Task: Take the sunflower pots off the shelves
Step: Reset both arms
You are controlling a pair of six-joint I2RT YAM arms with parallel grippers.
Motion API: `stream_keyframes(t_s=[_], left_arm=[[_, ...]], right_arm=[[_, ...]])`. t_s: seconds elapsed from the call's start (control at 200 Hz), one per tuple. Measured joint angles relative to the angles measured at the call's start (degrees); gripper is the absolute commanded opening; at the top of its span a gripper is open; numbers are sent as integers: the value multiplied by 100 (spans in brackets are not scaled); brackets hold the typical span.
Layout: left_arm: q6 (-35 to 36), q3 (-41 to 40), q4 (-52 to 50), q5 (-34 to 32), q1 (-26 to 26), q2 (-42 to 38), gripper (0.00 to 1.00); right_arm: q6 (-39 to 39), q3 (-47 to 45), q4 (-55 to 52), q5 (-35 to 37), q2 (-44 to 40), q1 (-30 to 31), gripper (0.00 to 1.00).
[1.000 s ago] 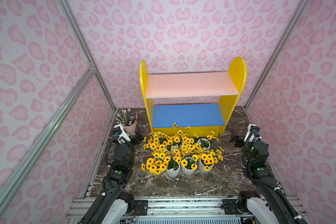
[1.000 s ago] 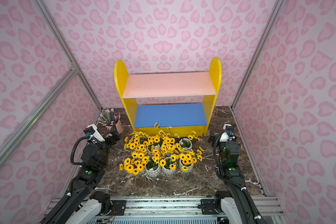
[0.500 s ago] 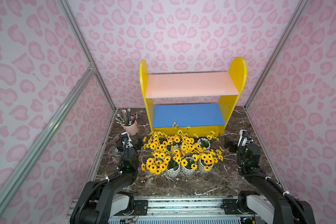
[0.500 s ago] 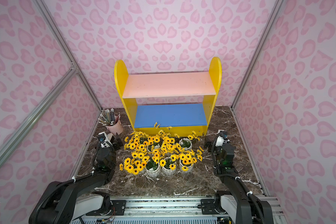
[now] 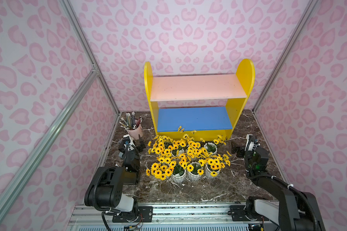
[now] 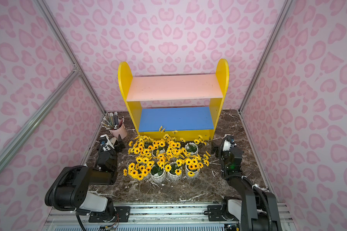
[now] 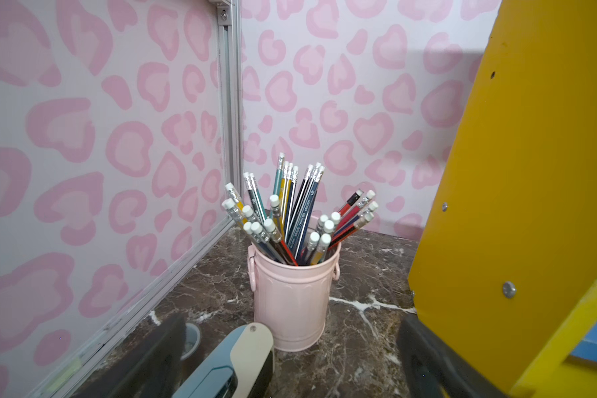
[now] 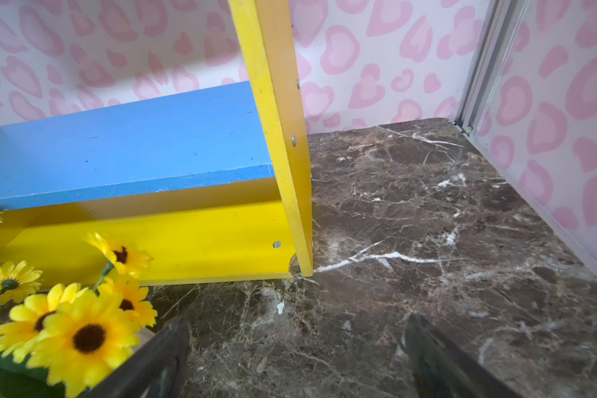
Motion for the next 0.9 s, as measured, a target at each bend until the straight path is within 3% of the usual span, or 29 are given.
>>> stream_keyframes(t_s=[0.335,0.475,0.6,0.7,0.79,0.905], left_arm=[[4,219,-85,129,-48,42,97],[9,232,-94,125,-85,42,97],[28,260,-133,98,-127,46,97],[50,271,-201,68,-155,52,97],[50,275,-203,33,-157,52,97],[52,275,-203,20,-157,52,97]], right_arm=[[-195,-737,1574,79,466,201,99],[-352,-1075,2765,382,1147,599,100],[-531,-1384,3995,669,2271,778,100],[-581,-1161,3888,927,2203,925,100],[-485,-407,3781,1099,2310,706,100],[-361,-284,3493,1209,2280,527,100]])
